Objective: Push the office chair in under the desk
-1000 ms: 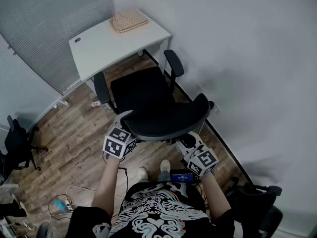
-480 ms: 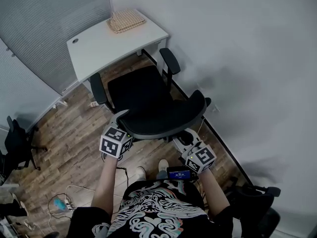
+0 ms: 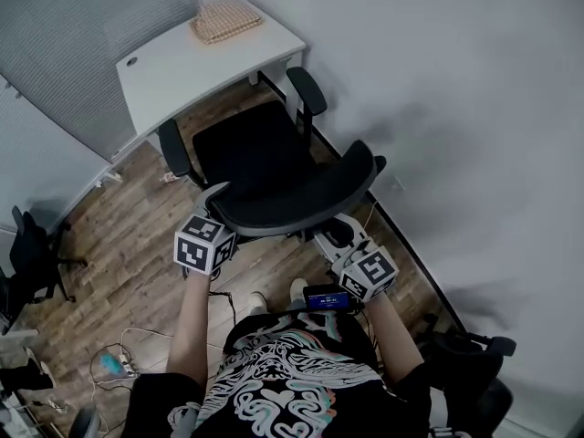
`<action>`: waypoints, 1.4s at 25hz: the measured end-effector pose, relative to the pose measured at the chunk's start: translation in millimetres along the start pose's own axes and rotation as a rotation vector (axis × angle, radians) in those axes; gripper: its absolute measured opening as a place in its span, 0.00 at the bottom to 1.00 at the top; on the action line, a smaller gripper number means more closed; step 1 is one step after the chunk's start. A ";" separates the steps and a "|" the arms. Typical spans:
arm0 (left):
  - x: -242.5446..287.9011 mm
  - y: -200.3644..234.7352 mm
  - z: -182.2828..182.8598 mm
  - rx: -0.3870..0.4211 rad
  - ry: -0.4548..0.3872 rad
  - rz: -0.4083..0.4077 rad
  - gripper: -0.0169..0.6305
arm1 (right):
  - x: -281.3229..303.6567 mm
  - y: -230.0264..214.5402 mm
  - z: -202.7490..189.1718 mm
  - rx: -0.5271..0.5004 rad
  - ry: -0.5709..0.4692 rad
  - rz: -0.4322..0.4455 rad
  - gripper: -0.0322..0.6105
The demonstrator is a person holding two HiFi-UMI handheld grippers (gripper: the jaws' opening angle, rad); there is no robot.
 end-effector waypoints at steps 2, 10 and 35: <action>1.1 0.7 1.8 0.001 -0.003 0.004 0.51 | 0.9 -1.9 1.1 -0.003 -0.005 0.003 0.22; 6.4 -1.2 4.6 -0.014 -0.008 0.014 0.51 | 0.6 -11.1 2.2 -0.008 -0.013 0.025 0.21; 40.3 8.1 24.2 -0.067 -0.018 0.057 0.51 | 18.9 -61.7 14.3 0.002 -0.030 0.050 0.21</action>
Point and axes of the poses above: the fingertips, and each gripper's own axes: x forward along the fingers, y to its left, z out of its top, the point moved 4 cm from there along -x, backward along the fingers, and after that the axes turned 3 degrees about -y, right-handed, at the moved point
